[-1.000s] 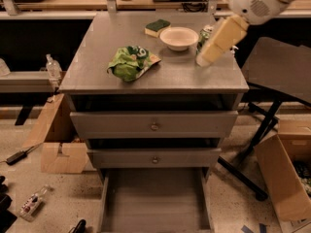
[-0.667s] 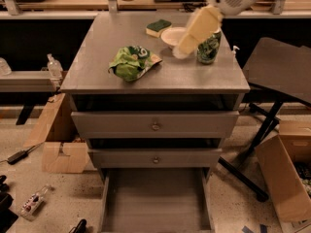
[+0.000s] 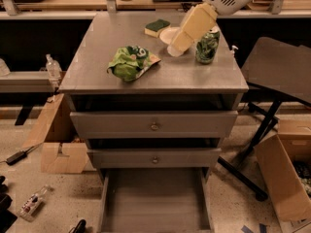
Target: Place green rice chip bag into bottom drawer
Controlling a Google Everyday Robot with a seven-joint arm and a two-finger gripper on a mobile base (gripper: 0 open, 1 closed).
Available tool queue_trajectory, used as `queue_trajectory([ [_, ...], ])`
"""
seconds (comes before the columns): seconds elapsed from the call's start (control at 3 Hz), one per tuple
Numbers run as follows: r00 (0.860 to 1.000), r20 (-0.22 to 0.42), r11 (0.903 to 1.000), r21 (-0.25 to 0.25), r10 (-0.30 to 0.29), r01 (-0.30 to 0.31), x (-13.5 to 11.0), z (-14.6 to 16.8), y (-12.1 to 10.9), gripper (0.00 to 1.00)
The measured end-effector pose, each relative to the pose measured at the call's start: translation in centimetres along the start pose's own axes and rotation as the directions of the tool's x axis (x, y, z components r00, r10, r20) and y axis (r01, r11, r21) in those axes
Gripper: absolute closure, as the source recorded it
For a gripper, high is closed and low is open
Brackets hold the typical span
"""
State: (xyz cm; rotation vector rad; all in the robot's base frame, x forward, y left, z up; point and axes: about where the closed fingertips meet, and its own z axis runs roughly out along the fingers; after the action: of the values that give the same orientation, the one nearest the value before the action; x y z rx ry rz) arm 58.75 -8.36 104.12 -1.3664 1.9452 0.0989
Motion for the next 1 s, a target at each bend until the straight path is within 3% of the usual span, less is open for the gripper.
queue_trajectory([
  [0.33,0.996,0.022,0.9935,-0.065,-0.092,0.093,-3.1,5.1,1.1,0.0],
  [0.67,0.985,0.06,0.9726,-0.161,-0.16,0.168,-6.8,11.8,3.3,0.0],
  [1.0,0.978,0.054,0.9505,-0.232,-0.2,0.207,-10.2,18.8,6.7,0.0],
])
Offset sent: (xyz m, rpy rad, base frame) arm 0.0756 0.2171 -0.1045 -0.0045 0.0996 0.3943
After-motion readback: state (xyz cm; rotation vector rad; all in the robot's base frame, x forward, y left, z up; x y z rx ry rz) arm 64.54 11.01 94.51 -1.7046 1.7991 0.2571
